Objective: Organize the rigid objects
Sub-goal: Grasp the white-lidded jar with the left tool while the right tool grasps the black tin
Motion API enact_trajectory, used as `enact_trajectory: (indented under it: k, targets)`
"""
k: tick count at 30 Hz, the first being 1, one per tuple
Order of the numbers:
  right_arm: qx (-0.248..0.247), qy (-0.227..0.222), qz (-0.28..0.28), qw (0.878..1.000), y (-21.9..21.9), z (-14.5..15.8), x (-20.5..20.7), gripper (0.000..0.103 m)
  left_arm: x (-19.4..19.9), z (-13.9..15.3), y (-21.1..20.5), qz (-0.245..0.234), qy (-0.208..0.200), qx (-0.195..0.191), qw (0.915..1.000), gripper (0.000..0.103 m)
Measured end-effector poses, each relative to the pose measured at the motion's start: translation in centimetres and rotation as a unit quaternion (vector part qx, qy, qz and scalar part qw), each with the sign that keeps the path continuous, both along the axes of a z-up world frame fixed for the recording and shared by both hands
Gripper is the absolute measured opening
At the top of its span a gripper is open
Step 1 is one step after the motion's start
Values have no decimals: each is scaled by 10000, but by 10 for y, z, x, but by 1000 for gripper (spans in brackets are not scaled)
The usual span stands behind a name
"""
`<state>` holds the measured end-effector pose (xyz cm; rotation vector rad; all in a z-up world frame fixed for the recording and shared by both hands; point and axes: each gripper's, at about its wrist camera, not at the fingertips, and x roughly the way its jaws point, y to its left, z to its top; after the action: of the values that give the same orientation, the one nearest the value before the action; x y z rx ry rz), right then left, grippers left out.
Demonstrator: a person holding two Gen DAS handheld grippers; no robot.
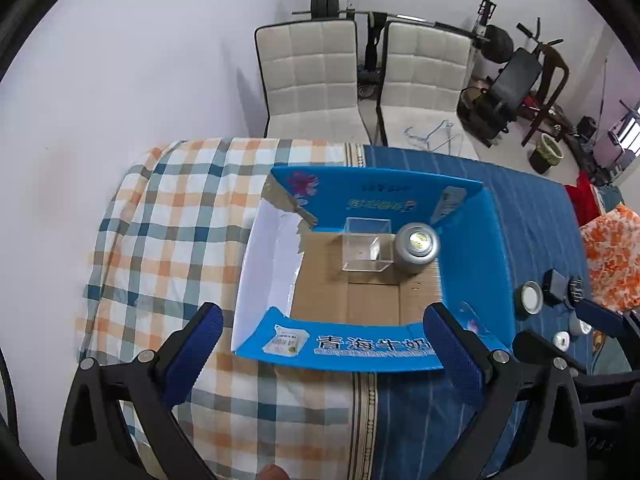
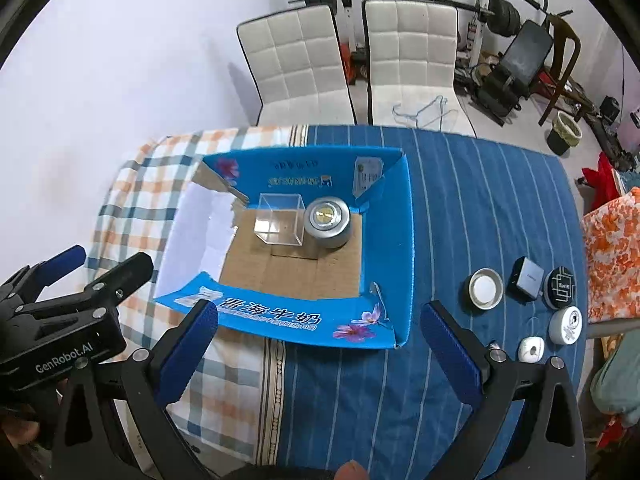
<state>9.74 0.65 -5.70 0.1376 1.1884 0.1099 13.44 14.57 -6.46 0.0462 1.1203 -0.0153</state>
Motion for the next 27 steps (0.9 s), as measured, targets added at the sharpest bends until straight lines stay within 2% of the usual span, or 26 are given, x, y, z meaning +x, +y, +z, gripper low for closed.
enact_trajectory:
  k: [6, 10, 13, 16, 20, 24, 27]
  targets:
    - [47, -253, -9, 9997, -22, 25, -16, 103, -19, 28, -15, -15, -239, -9, 9997, 103]
    - [157, -275, -308, 9990, -63, 28, -26, 103, -26, 38, -33, -1, -296, -29, 9996, 103]
    - [162, -186, -715, 9971, -112, 20, -31, 103, -28, 40, -59, -109, -307, -91, 9994, 103]
    - [168, 30, -1238, 9922, -172, 4, -36, 103, -23, 29, -97, -338, -121, -101, 9993, 103]
    - [7, 316, -1976, 9798, -262, -28, -43, 103, -11, 7, -158, -719, 153, -264, 9969, 103]
    - [-110, 736, -2499, 9654, -345, -72, -44, 103, 5, -31, -226, -1074, 540, -289, 9923, 103]
    - [-54, 1017, -2744, 9562, -391, -104, -36, 103, 17, -65, -273, -1321, 867, -291, 9870, 103]
